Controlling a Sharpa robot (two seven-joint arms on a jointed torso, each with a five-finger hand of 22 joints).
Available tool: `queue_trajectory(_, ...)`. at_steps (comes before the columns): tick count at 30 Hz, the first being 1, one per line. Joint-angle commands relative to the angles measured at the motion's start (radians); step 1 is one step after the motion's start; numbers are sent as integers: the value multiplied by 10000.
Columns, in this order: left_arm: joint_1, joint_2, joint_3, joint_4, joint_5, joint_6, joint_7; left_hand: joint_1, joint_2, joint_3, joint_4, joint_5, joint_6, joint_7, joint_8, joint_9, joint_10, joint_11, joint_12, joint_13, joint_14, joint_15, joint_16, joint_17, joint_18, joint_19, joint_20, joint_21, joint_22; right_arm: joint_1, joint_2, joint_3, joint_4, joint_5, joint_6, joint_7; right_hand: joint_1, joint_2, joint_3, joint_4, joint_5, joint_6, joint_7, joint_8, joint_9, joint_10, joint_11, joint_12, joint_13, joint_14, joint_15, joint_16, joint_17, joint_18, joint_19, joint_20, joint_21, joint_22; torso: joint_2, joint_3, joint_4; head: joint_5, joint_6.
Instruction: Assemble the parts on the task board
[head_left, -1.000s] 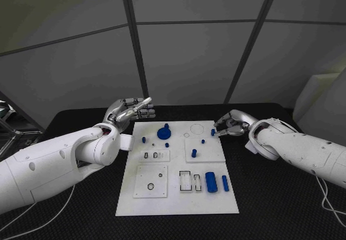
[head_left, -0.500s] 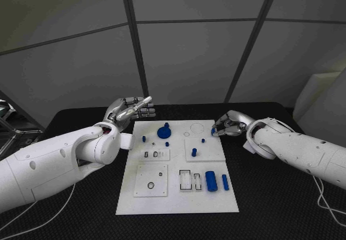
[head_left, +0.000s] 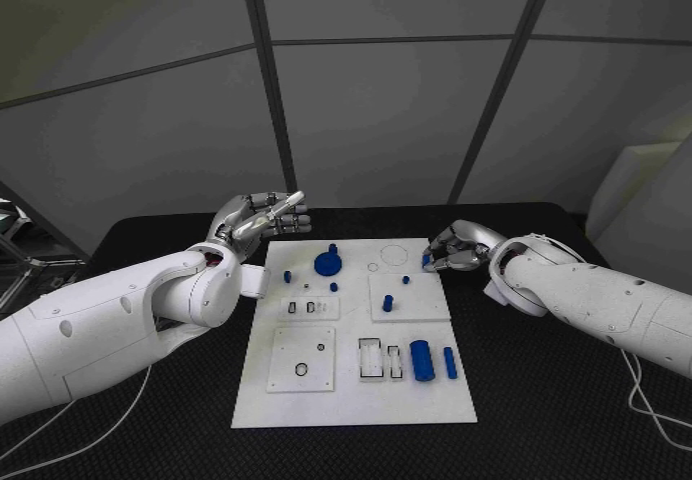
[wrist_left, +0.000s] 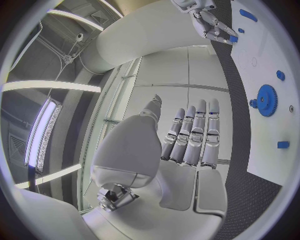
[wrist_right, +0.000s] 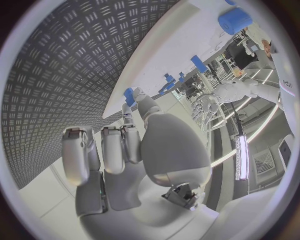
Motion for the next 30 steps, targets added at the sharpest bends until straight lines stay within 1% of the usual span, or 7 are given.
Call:
queue_trajectory(1, 13, 12, 10, 3, -39, 107, 52, 19, 63, -19, -63, -6, 30, 173, -68, -13, 30, 42, -62, -14, 7, 70, -56, 9, -68, -31, 6, 27, -10, 19, 38, 9, -13, -90, 17, -95, 5, 74, -1, -41, 69, 78, -31, 33, 10, 187, -58, 72, 1162, 595, -48, 34, 449, -51, 779, -34, 68, 2214, -1, 7, 9, -4, -9)
queue_trajectory(6, 13, 12, 10, -3, -39, 109, 49, 19, 63, -19, -63, -6, 30, 173, -68, -13, 30, 42, -62, -14, 7, 70, -56, 9, -68, -31, 6, 27, -10, 19, 76, 9, -33, -94, 23, -140, -8, 81, -2, -38, 72, 83, -30, 32, 10, 189, -59, 75, 1165, 598, -48, 39, 460, -53, 784, -35, 71, 2222, -4, 9, 9, -8, 2)
queue_trajectory(13, 13, 13, 10, -6, -39, 116, 45, 19, 63, -19, -63, -6, 30, 173, -68, -13, 30, 42, -62, -14, 7, 70, -56, 9, -68, -31, 6, 27, -10, 19, 139, 10, -67, -108, 49, -198, -108, 207, 33, -33, 115, 301, -79, 70, 26, 215, -95, 112, 1203, 615, -72, 75, 537, -69, 827, -54, 102, 2291, -3, 10, -5, -13, -19)
queue_trajectory(21, 13, 16, 10, -8, -39, 116, 37, 19, 63, -19, -63, -6, 30, 173, -68, -13, 30, 42, -62, -14, 7, 70, -56, 9, -68, -31, 6, 27, -10, 18, 194, 10, -90, -125, -3, -247, -148, 340, 101, -50, 196, 508, -133, 96, 36, 235, -139, 141, 1234, 629, -111, 107, 605, -79, 854, -86, 122, 2335, -7, 16, 9, -19, -38)
queue_trajectory(23, 14, 13, 10, -8, -39, 114, 36, 28, 70, -20, -84, -5, 32, 175, -76, -13, 32, 44, -75, -13, 8, 71, -67, 11, -68, -43, 7, 24, -15, 18, 194, 10, -81, -126, -110, -248, -143, 447, 165, -59, 294, 633, -170, 121, 47, 241, -168, 150, 1245, 635, -134, 121, 635, -85, 869, -106, 133, 2360, -6, 17, 10, -20, -39)
queue_trajectory(26, 14, 9, 10, -6, -39, 115, 35, 32, 71, -19, -88, -4, 32, 176, -77, -13, 32, 44, -77, -13, 8, 71, -69, 11, -68, -44, 7, 24, -15, 18, 177, 11, -24, -57, -390, -226, -143, 625, 298, -96, 676, 866, -245, 151, 79, 263, -237, 184, 1284, 648, -192, 153, 706, -102, 913, -160, 166, 2432, -9, 17, 1, 0, -42)
queue_trajectory(30, 14, 1, 10, -9, -39, 118, 35, 38, 75, -17, -96, -2, 33, 175, -79, -13, 33, 44, -80, -13, 9, 72, -72, 11, -68, -47, 8, 23, -17, 17, 100, 12, 141, 127, -643, -206, -101, 807, 458, -160, 930, 921, -269, 108, 82, 275, -267, 202, 1307, 660, -218, 180, 766, -117, 953, -194, 196, 2497, -21, 21, -4, 6, -37)
